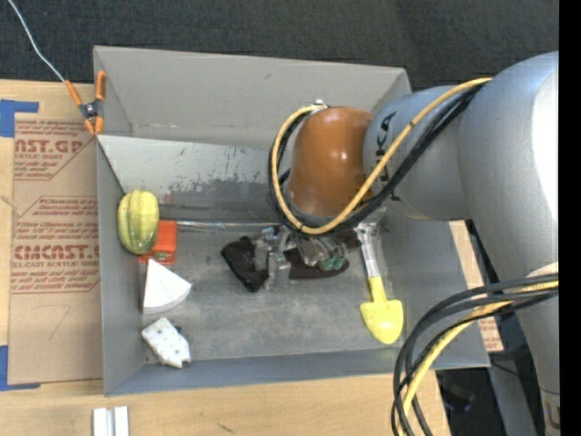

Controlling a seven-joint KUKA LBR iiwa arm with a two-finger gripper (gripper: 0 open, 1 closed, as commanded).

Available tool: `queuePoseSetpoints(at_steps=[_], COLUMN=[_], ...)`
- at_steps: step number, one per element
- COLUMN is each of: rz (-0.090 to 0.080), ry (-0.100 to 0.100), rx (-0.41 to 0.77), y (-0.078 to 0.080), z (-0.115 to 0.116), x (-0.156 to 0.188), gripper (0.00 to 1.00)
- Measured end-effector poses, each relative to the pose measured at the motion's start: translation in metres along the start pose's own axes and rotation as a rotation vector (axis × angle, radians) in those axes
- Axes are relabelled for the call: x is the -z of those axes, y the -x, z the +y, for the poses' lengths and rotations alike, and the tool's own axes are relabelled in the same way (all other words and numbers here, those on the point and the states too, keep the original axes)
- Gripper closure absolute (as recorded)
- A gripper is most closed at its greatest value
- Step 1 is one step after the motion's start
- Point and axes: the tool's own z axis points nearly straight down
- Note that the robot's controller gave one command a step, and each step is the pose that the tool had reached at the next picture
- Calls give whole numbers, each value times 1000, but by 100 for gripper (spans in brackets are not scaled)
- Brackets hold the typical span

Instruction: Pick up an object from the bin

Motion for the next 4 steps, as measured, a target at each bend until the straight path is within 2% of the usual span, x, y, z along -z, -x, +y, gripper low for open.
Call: queuePoseSetpoints(at_steps=[4], rz=[0], ry=[0], rx=[0], y=[0], z=[0], x=[0], gripper=[100])
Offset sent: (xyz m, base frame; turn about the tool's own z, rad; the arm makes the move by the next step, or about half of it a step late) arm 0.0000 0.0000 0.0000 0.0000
